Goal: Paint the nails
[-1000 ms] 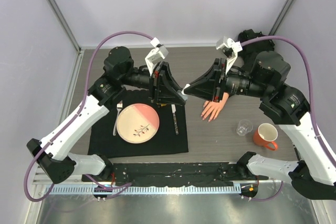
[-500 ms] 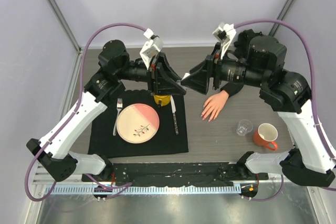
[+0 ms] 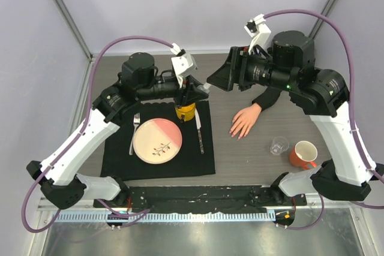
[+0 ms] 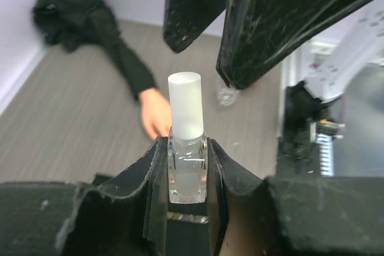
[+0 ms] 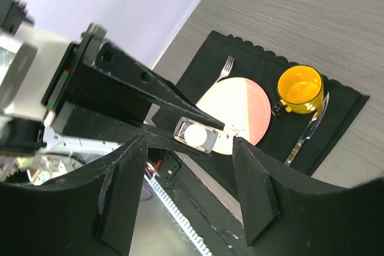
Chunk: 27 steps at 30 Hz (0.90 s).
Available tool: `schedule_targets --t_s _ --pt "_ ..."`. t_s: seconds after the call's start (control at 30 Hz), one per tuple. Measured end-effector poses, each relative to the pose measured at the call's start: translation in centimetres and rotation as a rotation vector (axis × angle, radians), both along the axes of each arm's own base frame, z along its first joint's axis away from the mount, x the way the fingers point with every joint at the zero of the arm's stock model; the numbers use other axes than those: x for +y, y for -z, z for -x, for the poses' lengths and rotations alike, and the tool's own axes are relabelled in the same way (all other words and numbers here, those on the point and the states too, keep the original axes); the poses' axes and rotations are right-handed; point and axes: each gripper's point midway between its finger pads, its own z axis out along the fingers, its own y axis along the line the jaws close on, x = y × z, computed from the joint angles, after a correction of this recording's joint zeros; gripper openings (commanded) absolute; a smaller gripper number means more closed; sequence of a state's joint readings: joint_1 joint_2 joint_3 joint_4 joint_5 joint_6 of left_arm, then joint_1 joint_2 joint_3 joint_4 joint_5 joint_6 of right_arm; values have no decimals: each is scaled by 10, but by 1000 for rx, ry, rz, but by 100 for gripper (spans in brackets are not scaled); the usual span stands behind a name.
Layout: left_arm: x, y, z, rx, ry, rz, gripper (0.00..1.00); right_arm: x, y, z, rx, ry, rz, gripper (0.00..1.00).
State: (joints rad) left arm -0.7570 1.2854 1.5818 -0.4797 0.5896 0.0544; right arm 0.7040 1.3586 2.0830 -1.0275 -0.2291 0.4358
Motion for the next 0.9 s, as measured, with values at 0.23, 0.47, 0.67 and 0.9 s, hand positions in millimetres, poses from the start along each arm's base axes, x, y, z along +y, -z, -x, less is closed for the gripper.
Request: schedule_targets --t_s 0.23,0.47,0.67,0.9 --pt "12 6 -18 -96 -146 -63 0 6 10 -15 89 74 -16 60" --pt "18 9 -26 -123 -194 -84 0 19 26 -27 149 91 3 47" --pt "18 12 -28 -124 -200 -92 0 26 34 -30 178 90 8 40" --pt "18 12 -28 -127 -200 -94 0 30 33 -29 184 82 -5 27"
